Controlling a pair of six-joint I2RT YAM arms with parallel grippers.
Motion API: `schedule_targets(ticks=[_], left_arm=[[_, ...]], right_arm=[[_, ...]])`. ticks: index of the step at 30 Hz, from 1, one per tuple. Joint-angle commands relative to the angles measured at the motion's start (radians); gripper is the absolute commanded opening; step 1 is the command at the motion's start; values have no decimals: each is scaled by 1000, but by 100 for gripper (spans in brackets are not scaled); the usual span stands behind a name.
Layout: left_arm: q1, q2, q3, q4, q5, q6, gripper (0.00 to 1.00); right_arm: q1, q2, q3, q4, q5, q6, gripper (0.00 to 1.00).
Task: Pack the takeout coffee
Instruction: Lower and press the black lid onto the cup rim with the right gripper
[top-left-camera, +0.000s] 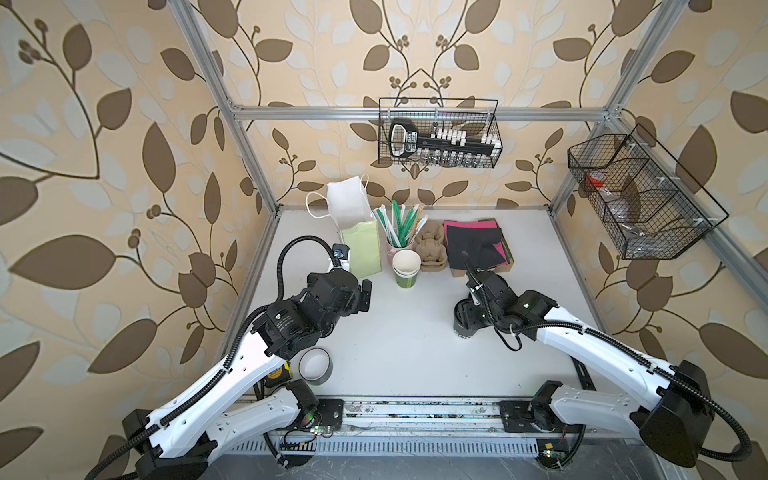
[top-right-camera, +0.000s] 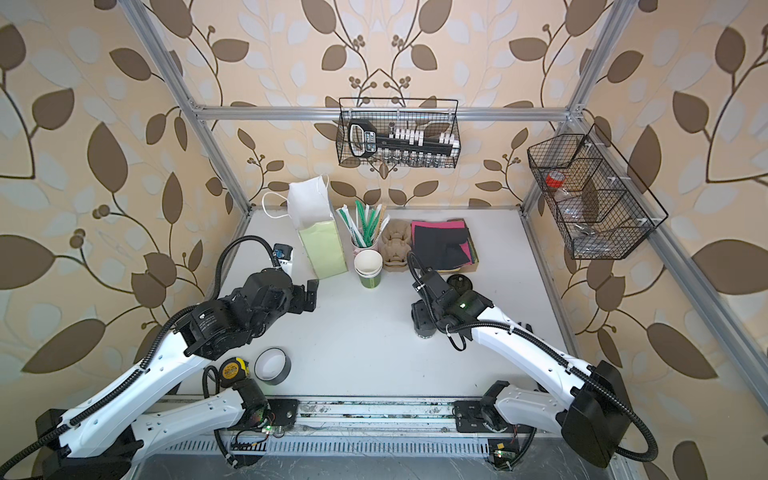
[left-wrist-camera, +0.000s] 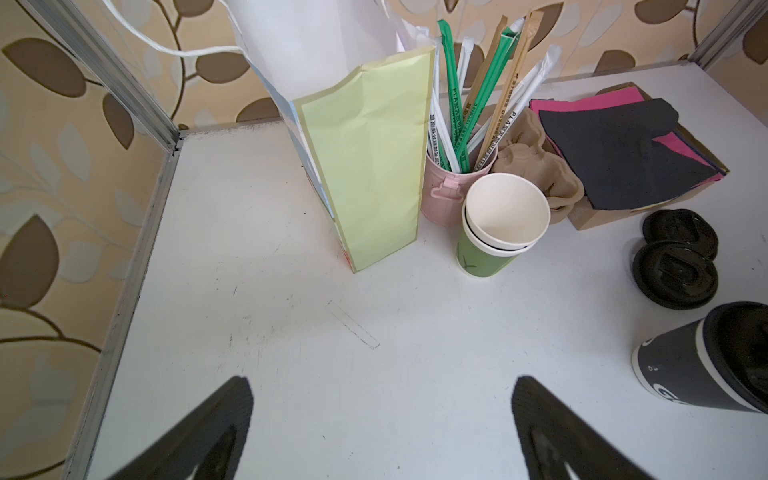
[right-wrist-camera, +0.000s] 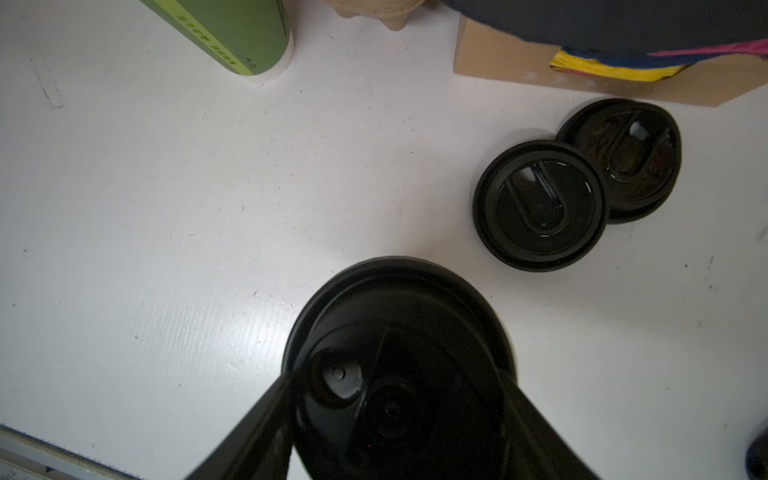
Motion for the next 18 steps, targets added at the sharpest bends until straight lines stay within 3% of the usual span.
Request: schedule_targets(ticks=[1,18], left_arm=[[-7,-2,-3,20,-33,6,99],[-8,23,-4,17,-17,7,99]], right_arm=[[39,68,-79,-79,-76,51,59],[58,101,-122,-95,-221,113,56]])
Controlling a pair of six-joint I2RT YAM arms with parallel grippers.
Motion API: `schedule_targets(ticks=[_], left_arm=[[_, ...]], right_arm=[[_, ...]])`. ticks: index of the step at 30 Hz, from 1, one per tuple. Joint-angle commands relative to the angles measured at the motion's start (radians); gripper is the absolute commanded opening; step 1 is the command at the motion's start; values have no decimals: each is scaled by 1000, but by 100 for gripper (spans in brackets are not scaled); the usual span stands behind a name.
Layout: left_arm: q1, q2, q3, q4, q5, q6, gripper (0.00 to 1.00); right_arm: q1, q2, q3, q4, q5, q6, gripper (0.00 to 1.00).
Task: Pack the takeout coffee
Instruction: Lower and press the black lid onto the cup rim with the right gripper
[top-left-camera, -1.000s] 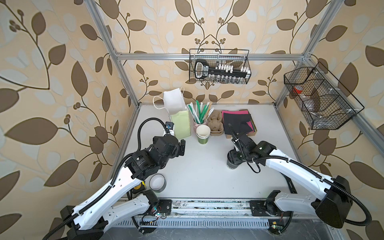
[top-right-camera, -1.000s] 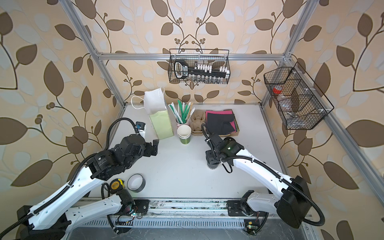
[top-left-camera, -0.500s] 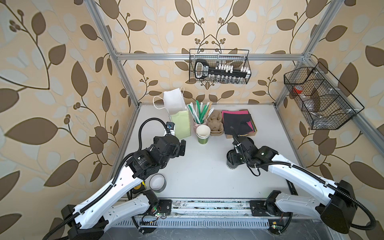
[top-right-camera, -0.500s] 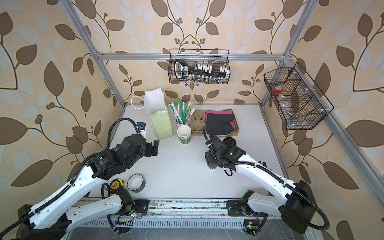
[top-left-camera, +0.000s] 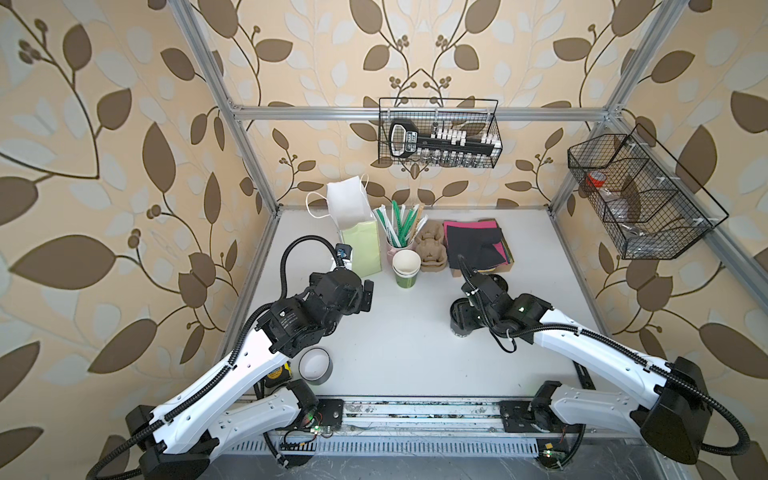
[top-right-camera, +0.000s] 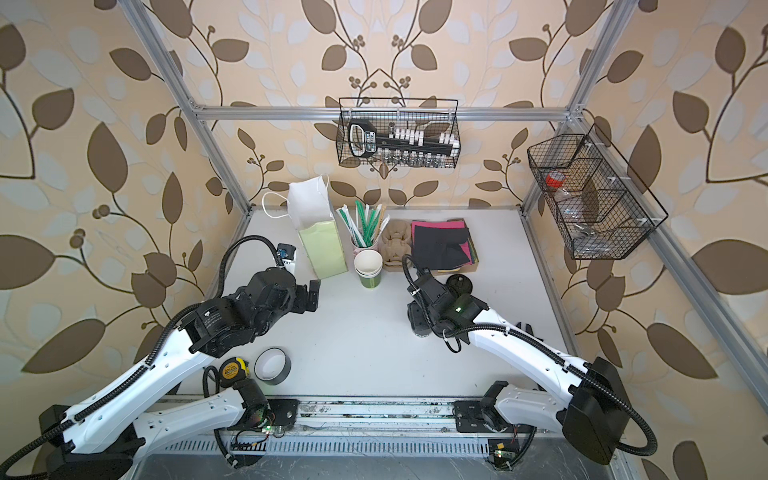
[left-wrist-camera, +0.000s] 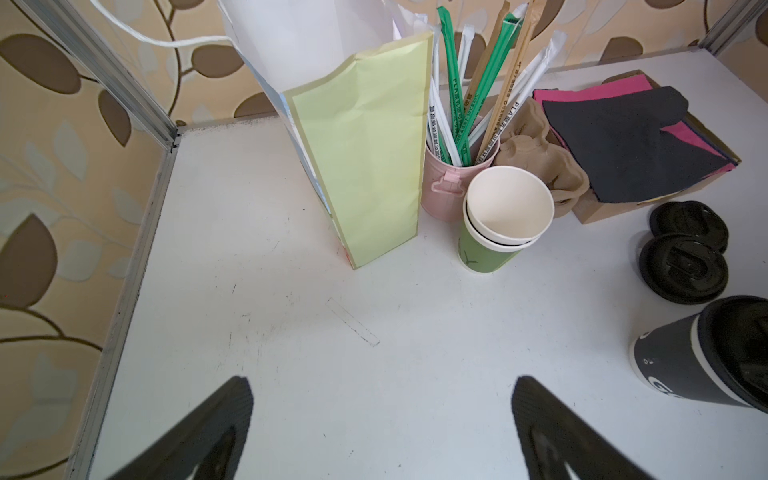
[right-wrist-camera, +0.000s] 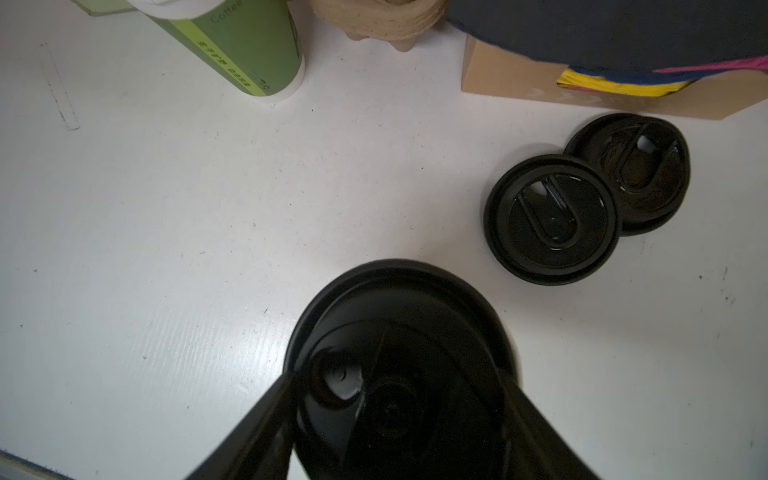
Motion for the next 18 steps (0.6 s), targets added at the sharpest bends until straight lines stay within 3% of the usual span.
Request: schedule_targets(ticks=[1,13,18], left_arm=[[-8,-4,-6,19,-18,6,99],[-7,26,-2,11,5,6,99],[-8,31,0,8,7,6,99]], right_arm=[[16,95,-116,-144,-263,70,55],[2,119,-88,-204,-350,82,56],[-18,157,-52,-296,-309,32,56]])
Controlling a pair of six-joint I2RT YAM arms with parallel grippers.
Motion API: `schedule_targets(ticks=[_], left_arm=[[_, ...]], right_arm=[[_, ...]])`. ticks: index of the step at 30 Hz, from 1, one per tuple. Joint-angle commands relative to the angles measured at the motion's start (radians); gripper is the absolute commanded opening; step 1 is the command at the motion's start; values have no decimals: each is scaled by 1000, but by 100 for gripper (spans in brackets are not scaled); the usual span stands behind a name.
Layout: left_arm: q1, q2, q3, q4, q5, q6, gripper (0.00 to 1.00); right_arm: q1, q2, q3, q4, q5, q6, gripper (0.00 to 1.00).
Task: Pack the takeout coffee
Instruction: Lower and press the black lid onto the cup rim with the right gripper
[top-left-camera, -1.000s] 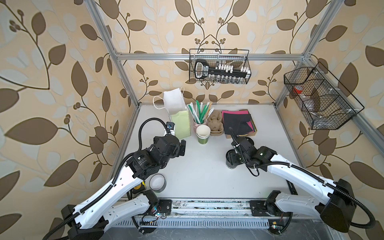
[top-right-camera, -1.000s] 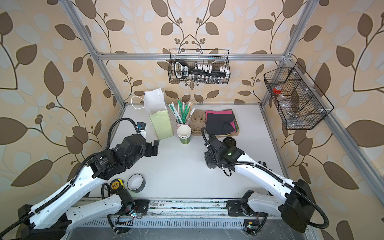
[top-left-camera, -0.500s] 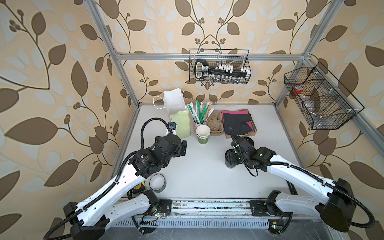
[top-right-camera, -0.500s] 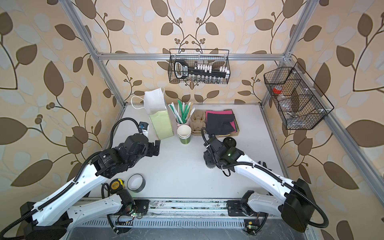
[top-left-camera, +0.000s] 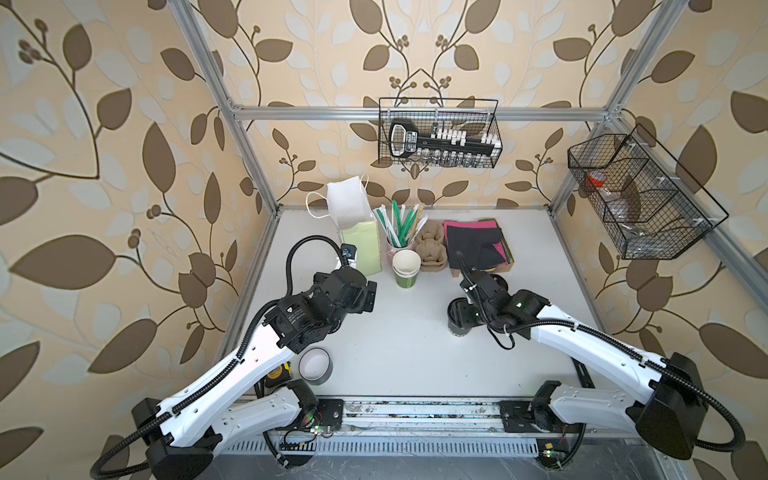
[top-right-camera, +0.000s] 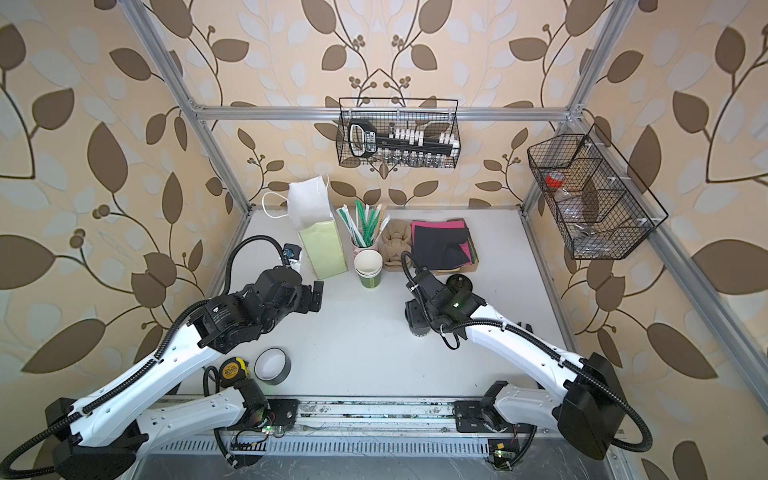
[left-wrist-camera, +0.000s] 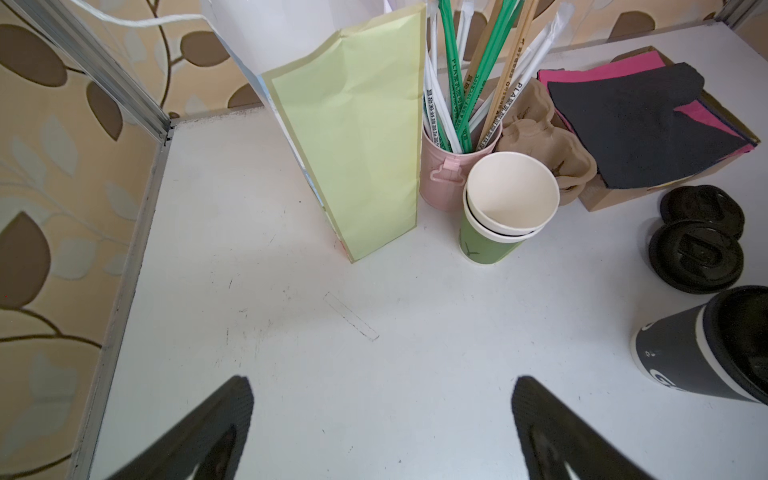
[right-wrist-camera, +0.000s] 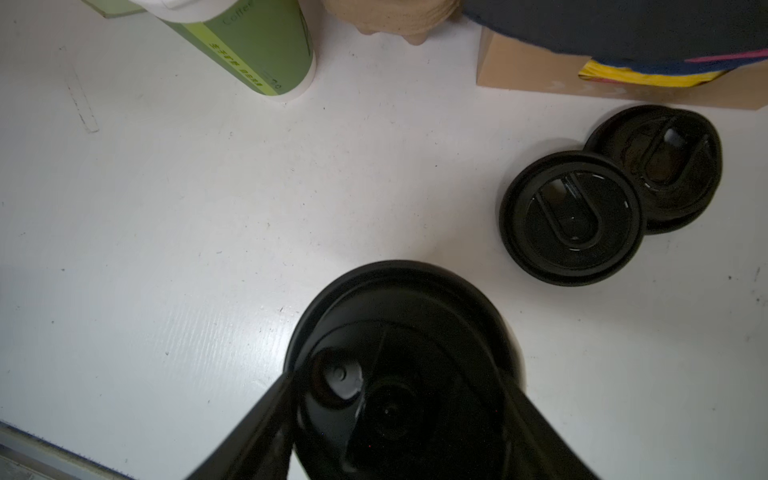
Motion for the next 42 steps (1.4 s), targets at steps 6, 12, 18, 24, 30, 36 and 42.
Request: schedule_targets(ticks=[6,12,18,24,30,36,42], left_arm=[[-8,-4,-1,9,-3,8,99],[-8,4,2,9,2,9,99],[-7,4,1,7,3,10,99],[-8,2,2,7,0,9,99],[-7,1,0,7,0,9,99],[-8,-1,0,7,-4,9,99],[-7,-3,-1,7,-5,9,99]], right_arm=[[2,116,-112,-260,-220,44,56],[26,92,-51,-264,-168,55,56],[34,59,45,-313,-111,66,57],[31,30,107,-334,-85,59,57],[30,13,96,-285,-115,56,58],[40,2,95,-261,-89,59,57],[58,-24,89,-249,-45,90,57]])
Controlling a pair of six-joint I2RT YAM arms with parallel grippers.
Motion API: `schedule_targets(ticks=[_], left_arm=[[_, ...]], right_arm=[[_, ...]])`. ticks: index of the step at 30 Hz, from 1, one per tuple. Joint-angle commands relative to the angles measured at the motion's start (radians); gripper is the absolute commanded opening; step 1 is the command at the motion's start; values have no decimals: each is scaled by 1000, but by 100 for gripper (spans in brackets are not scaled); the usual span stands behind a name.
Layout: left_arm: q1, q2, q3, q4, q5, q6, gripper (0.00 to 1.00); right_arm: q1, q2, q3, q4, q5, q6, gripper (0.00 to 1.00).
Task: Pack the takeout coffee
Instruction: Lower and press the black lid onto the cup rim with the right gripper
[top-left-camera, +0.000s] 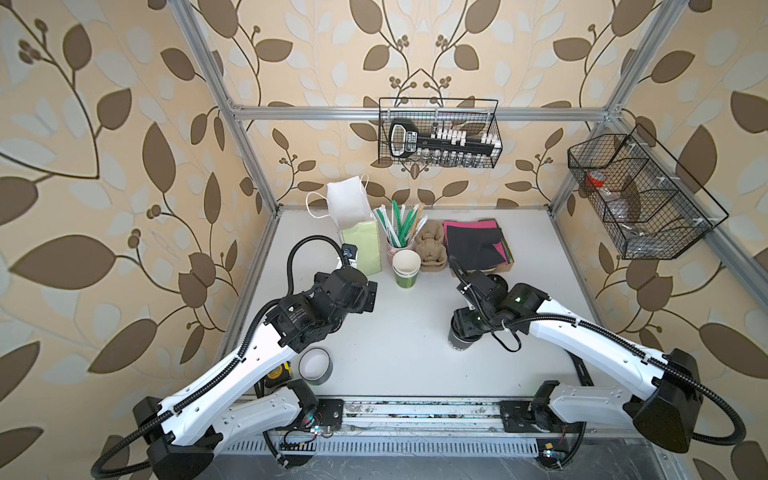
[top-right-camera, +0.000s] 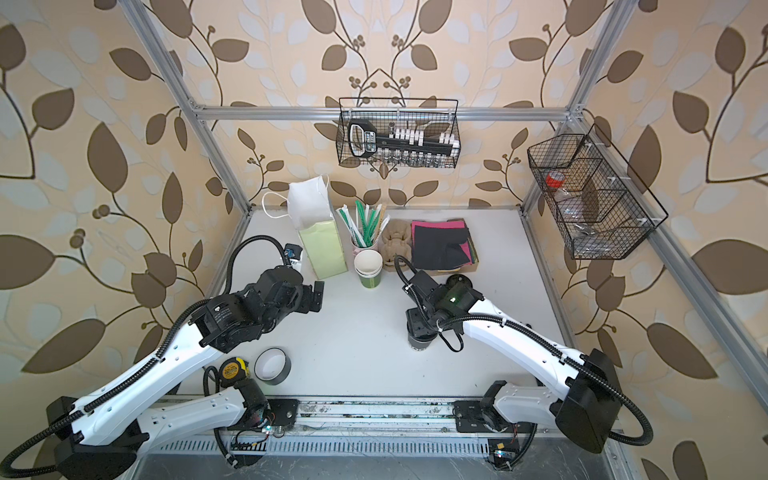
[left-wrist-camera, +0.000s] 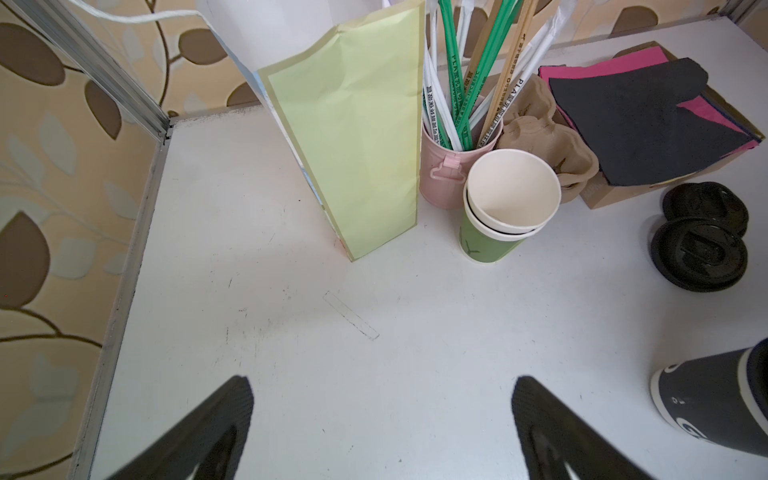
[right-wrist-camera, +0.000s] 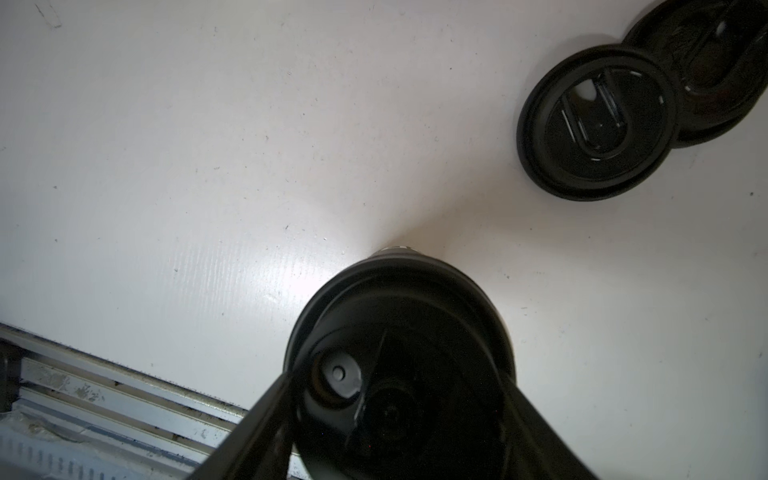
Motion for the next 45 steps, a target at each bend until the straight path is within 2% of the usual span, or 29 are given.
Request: schedule_targets(ticks=[1,11,23,28,45], left_arm=[[-7,-10,-1,7,-6,8,99],[-8,-11,0,7,-7,8,99],[-8,-14,-2,7,-9,8,99],[-8,-16,-2,8,-7,8,99],[-8,8,-3,7,39,4,99]], right_arm=[[13,-29,-11,-19,25,33,58],[68,-7,12,-22,107,47,58],[131,103,97,-48,158,49,59],[151,89,114,-21,150,50,60],[214,211,225,-113,253,20,61]])
